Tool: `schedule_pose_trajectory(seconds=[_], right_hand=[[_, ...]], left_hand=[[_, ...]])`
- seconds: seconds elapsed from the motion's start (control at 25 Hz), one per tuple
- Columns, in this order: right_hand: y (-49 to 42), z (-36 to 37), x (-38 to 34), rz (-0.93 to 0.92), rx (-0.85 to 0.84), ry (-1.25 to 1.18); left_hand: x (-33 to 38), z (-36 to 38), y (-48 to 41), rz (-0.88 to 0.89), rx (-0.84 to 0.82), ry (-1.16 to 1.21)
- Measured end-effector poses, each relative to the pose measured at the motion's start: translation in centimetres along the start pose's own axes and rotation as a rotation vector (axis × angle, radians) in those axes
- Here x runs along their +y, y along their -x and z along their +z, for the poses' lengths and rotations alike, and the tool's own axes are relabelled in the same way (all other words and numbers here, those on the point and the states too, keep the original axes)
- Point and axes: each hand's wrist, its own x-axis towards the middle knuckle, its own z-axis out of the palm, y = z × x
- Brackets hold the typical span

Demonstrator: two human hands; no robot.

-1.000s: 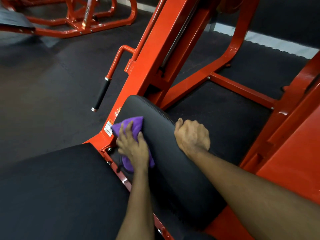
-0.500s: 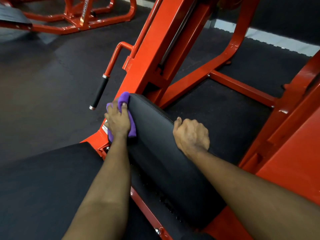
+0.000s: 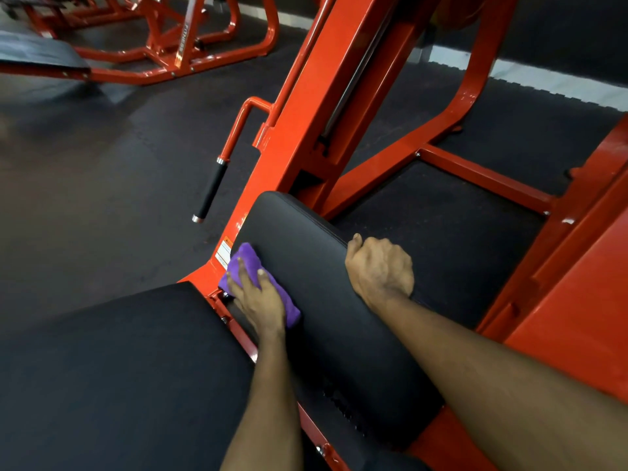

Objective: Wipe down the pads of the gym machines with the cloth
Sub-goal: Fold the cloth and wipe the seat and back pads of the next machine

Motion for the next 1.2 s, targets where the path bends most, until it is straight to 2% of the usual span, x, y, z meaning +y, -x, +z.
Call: schedule_pose_trajectory(seconds=[0.16, 0.32, 0.4, 0.44, 0.52, 0.6, 0.76, 0.84, 0.92, 0.96, 1.04, 1.12, 1.2], right_hand=[[0.0, 0.1, -0.1, 0.020, 0.010, -0.015], [-0.3, 0.6, 0.1, 0.031, 0.011, -0.009], [-0.4, 0.8, 0.2, 0.033, 0.021, -0.020], [-0.5, 0.9, 0.2, 0.033, 0.028, -0.018], [-0.7, 1.2, 0.2, 0.029, 0.037, 0.001], [-0.5, 1.0, 0.3, 0.024, 0.038, -0.003], [-0.3, 0.1, 0.4, 0.037, -0.015, -0.112], [-0.1, -1.0, 0.5, 0.049, -0.090, -0.329], [0.2, -2.5, 2.6, 0.101, -0.056, -0.498], [0.4, -3.5, 5.0, 0.134, 0.044, -0.427], [1.1, -4.6, 12.0, 0.114, 0.196, -0.043], [2.7, -5.3, 18.2, 0.028, 0.190, 0.296], [4.6, -5.5, 22.4, -0.117, 0.146, 0.451]], left_hand=[[1.5, 0.6, -1.0, 0.209, -0.027, -0.158], [1.9, 0.4, -9.7, 0.355, -0.083, -0.177], [0.8, -0.1, -12.0, 0.319, -0.095, -0.078], [0.2, -0.1, -11.7, 0.238, -0.076, -0.032], [-0.9, 0.4, -9.1, 0.041, -0.013, 0.055], [-0.9, 0.6, -4.8, -0.015, 0.024, 0.047], [0.3, 0.6, 4.0, 0.184, 0.000, -0.210], [2.0, 0.6, 9.3, 0.191, -0.097, -0.277], [3.0, 0.0, 12.5, 0.283, -0.194, -0.332], [3.5, -0.2, 12.7, 0.322, -0.232, -0.336], [4.2, -0.7, 12.5, 0.409, -0.284, -0.345], [5.5, -0.7, 13.2, 0.576, -0.334, -0.362], [7.6, 0.4, 14.6, 0.770, -0.385, -0.392]])
